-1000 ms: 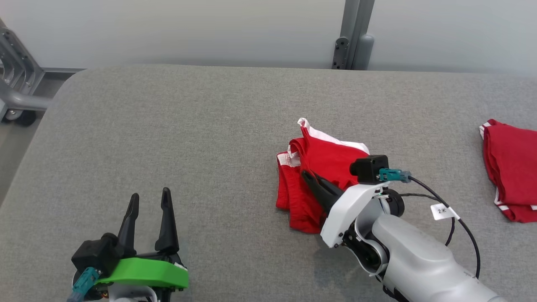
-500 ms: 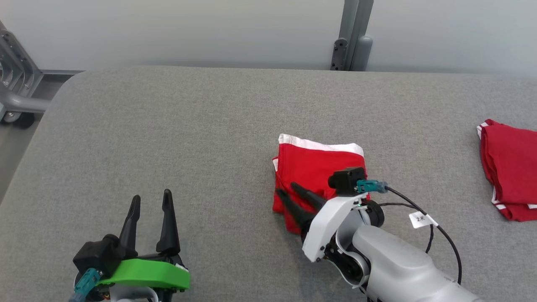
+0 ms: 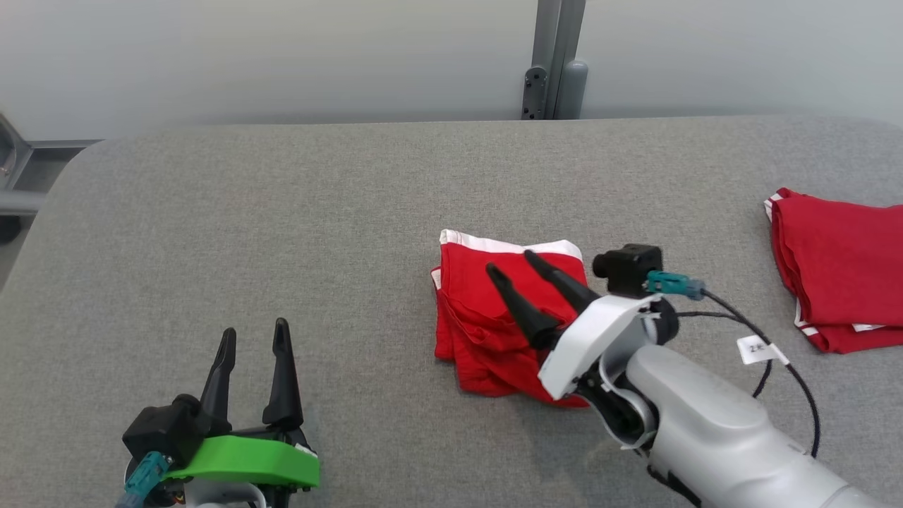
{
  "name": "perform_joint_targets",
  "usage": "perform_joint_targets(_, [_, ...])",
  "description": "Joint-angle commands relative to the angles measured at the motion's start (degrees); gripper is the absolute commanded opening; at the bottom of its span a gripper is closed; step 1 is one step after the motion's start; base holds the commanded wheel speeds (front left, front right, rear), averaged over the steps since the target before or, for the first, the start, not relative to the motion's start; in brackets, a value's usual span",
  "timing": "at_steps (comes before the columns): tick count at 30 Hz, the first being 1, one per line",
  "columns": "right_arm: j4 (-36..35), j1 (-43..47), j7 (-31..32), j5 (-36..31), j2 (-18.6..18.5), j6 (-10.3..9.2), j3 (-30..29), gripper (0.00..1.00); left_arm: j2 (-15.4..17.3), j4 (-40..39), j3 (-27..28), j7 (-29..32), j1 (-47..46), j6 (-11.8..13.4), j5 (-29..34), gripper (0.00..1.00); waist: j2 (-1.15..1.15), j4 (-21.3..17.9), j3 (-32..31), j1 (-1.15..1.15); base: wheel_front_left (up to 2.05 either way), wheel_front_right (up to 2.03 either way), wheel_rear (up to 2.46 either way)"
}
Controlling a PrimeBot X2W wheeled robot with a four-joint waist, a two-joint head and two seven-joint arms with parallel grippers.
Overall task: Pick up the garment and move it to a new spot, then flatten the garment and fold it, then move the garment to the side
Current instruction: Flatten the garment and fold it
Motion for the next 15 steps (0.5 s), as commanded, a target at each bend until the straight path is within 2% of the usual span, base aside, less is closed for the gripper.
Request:
perform_joint_targets(1, [0.43,0.51,-0.43,-1.61,-1.06,-0.01,-1.47,1.0,0.08,-0.2,-0.03,-0.01,0.76,-0.13,0.44,1.0,0.0,-0.05,0.16,0.0,0.0,0.0,0.0])
perform_joint_targets(2, [0.9,0.74,-0.36,-2.68,-1.83,-0.01,-2.85,1.0,0.09,-0.23,-0.17,0.0,0.67,-0.23,0.45,1.0,0.0,0.03,0.34,0.0,0.0,0.0,0.0])
perform_joint_targets(3, [1.19,0.97,-0.37,-3.79,-2.34,-0.01,-4.15,0.85,0.1,-0.24,-0.22,0.0,0.51,-0.3,0.46,1.0,0.0,0.12,0.51,0.0,0.0,0.0,0.0])
perform_joint_targets(4, [1.44,1.36,-0.38,-4.5,-2.57,-0.01,-5.5,0.46,0.09,-0.28,-0.31,0.0,0.34,-0.35,0.46,1.0,0.0,0.26,0.75,0.0,0.0,0.0,0.0])
perform_joint_targets(6, [2.76,1.98,-0.35,-5.97,-3.53,-0.01,-7.04,0.18,0.07,-0.33,-0.4,0.0,0.08,-0.37,0.41,1.0,0.0,0.56,1.16,0.0,0.0,0.0,0.0])
perform_joint_targets(7, [3.74,1.95,-0.36,-6.86,-4.15,-0.01,-7.52,0.0,0.06,-0.37,-0.41,0.0,-0.05,-0.39,0.42,1.0,0.0,0.76,1.43,0.0,0.0,0.0,0.0])
perform_joint_targets(10, [6.51,2.12,-0.09,-7.96,-4.65,-0.01,-7.43,0.0,-0.04,-0.33,-0.61,0.0,-0.56,-0.38,0.39,1.0,0.0,1.48,2.11,0.0,0.0,0.0,0.0])
perform_joint_targets(15, [8.5,2.15,3.02,-6.79,-5.64,-0.01,-3.84,0.0,-0.22,-0.35,-0.49,-0.01,-1.27,-0.29,0.38,1.0,0.0,2.48,3.09,0.0,0.0,0.0,0.0])
